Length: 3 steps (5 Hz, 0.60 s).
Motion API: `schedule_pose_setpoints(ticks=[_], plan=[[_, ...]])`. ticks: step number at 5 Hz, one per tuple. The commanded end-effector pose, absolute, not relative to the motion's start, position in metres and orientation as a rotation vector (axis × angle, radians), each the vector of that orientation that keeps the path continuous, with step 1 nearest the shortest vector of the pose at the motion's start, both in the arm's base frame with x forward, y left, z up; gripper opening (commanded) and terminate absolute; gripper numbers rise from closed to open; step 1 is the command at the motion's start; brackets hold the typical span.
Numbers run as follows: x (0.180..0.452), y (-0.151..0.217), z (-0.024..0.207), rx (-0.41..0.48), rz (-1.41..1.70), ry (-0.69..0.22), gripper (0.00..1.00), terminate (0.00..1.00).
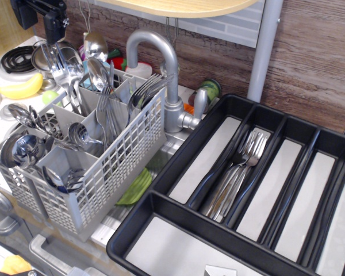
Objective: Put fork from basket to tray
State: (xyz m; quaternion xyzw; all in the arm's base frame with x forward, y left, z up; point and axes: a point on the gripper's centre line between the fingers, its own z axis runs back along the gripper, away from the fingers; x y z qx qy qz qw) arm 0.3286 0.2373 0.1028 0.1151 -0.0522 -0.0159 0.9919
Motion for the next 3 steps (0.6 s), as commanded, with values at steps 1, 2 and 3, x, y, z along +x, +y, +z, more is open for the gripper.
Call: schedule_pose_setpoints(ticks=[1, 2, 3], plan=[[0.3286, 0.2373, 0.1028, 0.231, -0.032, -0.105, 1.00, 0.00], [0.3296, 0.2364, 0.1026, 0.252, -0.128, -0.150, 1.00, 0.00], [0.3286, 0.2364, 0.0949, 0.345, -0.217, -0.262, 1.00, 0.00]])
